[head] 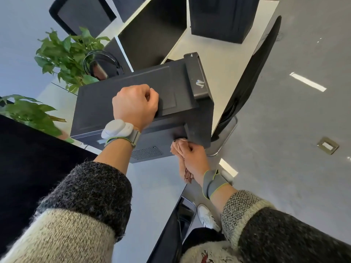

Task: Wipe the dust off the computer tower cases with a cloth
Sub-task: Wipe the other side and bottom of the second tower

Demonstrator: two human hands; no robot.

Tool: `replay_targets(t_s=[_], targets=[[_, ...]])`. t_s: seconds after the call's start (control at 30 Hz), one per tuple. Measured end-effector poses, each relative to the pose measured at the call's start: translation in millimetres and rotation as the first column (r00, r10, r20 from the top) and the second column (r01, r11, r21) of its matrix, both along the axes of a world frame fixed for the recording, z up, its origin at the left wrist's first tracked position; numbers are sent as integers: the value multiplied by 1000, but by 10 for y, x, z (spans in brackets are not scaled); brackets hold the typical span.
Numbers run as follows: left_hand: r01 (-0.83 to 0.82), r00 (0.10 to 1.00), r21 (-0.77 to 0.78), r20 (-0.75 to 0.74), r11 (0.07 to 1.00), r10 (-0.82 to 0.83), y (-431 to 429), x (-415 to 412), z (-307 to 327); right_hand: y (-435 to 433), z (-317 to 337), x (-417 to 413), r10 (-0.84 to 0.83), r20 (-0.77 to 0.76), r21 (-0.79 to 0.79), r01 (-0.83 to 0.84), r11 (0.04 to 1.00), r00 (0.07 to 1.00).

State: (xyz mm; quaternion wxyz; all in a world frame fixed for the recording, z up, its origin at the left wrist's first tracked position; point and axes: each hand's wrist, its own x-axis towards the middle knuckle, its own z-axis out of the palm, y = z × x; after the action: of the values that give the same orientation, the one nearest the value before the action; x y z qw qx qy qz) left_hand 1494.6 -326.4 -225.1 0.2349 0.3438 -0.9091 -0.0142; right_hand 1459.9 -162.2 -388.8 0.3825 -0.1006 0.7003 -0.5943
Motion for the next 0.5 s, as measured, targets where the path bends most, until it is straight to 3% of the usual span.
replay_targets(t_s=[0.1, 0.27, 0.37, 0.5], targets=[[-1, 1000, 5, 10, 1000, 1, -4, -8, -6, -15, 42, 17, -38, 49, -31, 40, 999, 998], [-4, 1000, -12, 4, 1000, 4, -27, -18, -26, -18, 142, 17, -48, -1, -138, 47, 989, 999], [-7, 1000, -3, 9, 1000, 7, -31, -21, -24, 51, 14, -4, -61, 88, -106, 70, 992, 994], [-33, 999, 3, 3, 999, 33, -36, -36, -17, 120, 99, -84, -87, 80, -126, 96, 987, 993]])
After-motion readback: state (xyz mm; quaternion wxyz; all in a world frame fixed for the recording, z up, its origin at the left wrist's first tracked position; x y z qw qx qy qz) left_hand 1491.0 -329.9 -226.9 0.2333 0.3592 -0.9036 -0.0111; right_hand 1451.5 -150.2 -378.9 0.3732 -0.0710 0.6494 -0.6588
